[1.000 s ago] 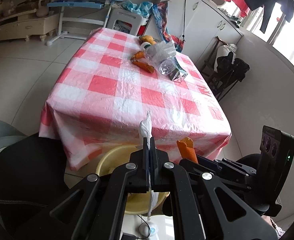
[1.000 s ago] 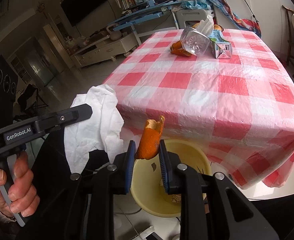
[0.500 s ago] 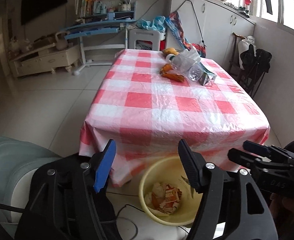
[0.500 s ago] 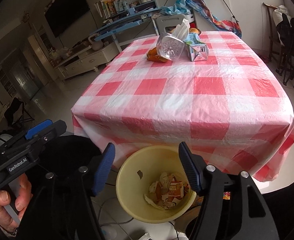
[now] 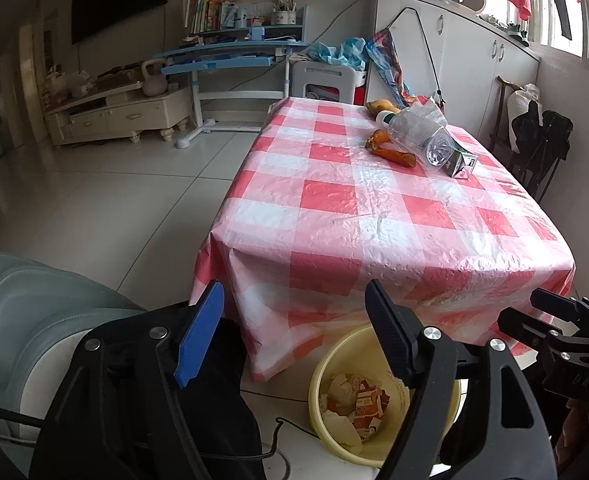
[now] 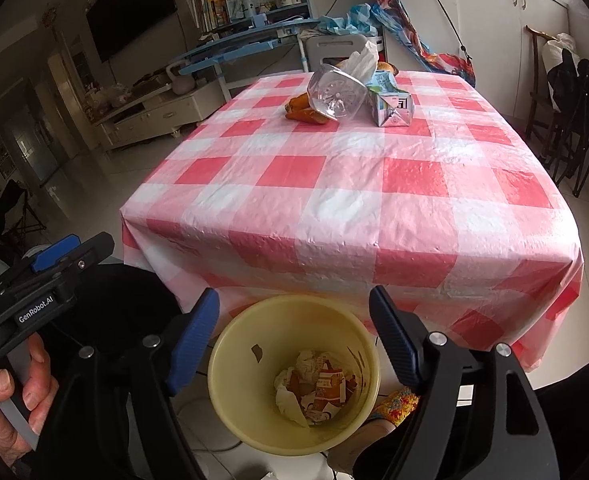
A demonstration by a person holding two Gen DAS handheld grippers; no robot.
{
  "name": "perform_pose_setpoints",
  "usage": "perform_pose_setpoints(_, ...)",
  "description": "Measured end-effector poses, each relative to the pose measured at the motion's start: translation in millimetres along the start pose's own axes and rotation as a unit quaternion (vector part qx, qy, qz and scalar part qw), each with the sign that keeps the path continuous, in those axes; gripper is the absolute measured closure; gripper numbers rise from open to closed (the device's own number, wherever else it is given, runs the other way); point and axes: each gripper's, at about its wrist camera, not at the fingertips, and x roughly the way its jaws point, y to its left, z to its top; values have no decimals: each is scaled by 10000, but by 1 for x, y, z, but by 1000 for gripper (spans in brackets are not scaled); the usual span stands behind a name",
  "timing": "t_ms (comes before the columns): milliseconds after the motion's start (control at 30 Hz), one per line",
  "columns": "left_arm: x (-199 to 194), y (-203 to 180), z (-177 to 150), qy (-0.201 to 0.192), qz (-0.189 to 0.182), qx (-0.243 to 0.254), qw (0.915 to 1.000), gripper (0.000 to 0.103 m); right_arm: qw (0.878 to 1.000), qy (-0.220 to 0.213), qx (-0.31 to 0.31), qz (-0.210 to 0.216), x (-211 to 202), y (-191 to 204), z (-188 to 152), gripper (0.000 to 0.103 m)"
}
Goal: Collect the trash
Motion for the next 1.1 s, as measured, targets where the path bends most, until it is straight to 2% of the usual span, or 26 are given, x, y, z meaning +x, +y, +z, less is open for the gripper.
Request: perform_pose_setpoints(1100,6,3,-3,107,6,-144,9998,28,10000,33,-60,-66,4,1,-1,26)
